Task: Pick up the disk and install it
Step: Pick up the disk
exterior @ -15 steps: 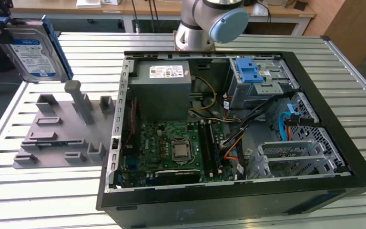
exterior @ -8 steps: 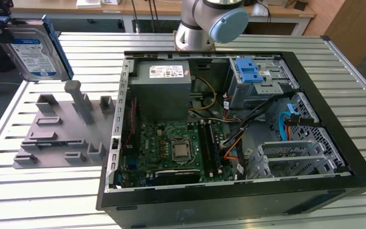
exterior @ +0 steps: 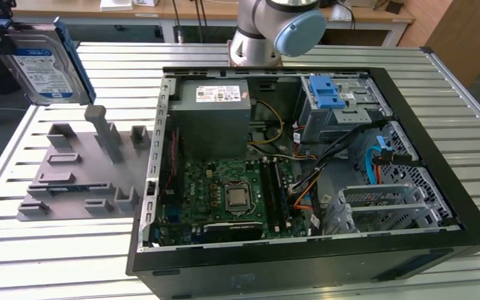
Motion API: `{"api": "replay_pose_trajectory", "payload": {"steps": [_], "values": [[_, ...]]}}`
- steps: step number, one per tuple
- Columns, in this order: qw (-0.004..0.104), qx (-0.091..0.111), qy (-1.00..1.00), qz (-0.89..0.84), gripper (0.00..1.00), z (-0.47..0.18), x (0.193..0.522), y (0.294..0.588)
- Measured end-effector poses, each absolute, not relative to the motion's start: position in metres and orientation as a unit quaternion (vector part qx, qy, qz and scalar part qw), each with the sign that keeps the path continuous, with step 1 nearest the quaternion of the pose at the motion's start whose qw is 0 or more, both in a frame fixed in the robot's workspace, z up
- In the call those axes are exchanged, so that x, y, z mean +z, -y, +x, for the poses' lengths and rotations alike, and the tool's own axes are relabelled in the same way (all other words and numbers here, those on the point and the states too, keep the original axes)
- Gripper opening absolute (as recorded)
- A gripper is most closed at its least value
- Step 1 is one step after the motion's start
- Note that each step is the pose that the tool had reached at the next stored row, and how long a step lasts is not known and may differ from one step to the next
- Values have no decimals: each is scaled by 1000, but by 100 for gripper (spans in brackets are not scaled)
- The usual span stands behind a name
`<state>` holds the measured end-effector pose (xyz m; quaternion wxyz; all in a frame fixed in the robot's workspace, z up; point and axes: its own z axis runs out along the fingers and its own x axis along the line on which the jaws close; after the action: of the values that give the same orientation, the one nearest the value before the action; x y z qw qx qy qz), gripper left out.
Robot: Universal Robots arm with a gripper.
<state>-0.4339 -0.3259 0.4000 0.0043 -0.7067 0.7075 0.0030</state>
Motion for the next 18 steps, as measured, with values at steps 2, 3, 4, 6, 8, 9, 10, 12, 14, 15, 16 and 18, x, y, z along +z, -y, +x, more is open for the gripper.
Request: {"api": "replay_pose_trajectory", "payload": {"steps": [2, 3, 4, 6, 8, 9, 10, 12, 14, 15, 16, 18], "values": [[4, 3, -708, -707, 36, -434, 403, 326], [5, 3, -708, -707, 36, -434, 404, 326], [5, 3, -707, -707, 36, -434, 405, 326], [5, 3, -707, -707, 36, -434, 408, 326], [5, 3, -707, -707, 36, -434, 411, 326], [5, 3, -707, -707, 36, -434, 412, 326], [5, 3, -707, -707, 36, -434, 413, 326], [5, 3, -708, -707, 36, -434, 416, 326], [5, 3, -707, -707, 36, -434, 418, 326], [5, 3, -707, -707, 36, -434, 419, 326], [5, 3, -707, -707, 36, -434, 421, 326], [5, 3, -707, -707, 36, -434, 423, 326]]}}
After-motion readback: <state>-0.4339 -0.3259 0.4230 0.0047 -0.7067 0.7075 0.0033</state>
